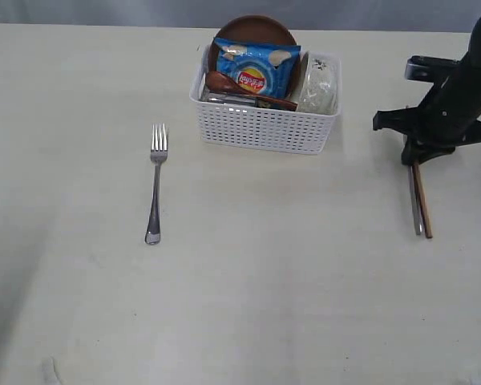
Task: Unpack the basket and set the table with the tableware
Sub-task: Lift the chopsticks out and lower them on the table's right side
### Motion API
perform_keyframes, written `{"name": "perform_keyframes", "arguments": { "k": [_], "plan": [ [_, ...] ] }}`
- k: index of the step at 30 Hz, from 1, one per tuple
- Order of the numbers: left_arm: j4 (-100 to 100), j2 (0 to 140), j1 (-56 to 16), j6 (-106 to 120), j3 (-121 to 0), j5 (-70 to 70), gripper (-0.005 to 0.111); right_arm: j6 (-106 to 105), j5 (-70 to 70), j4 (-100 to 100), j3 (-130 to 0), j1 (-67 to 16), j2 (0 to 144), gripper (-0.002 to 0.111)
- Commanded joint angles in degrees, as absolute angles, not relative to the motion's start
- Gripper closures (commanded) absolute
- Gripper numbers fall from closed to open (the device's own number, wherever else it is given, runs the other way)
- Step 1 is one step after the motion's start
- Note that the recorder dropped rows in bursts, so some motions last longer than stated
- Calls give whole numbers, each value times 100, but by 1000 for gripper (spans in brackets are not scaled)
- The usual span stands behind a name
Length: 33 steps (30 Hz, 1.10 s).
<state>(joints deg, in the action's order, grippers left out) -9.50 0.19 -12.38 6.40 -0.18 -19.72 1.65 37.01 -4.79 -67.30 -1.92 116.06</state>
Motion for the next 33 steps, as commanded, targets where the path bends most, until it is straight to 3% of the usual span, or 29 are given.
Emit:
{"name": "perform_keyframes", "arguments": {
  "k": [1,6,13,15,33],
  "plan": [
    [-938,0,-1271,644,0,-1962,107,104,3453,-442,-6720,-205,11700,108],
    [-938,0,-1271,644,0,-1962,107,104,3439,-442,-6720,-205,11700,107],
    [-938,0,-1271,644,0,-1962,107,104,3484,-456,-6720,-205,11700,68],
    [-938,0,-1271,644,0,-1962,107,104,3498,-530,-6720,-205,11700,61],
    [-949,0,-1271,644,0,-1962,107,104,3975,-470,-6871,-208,10760,60]
  ]
}}
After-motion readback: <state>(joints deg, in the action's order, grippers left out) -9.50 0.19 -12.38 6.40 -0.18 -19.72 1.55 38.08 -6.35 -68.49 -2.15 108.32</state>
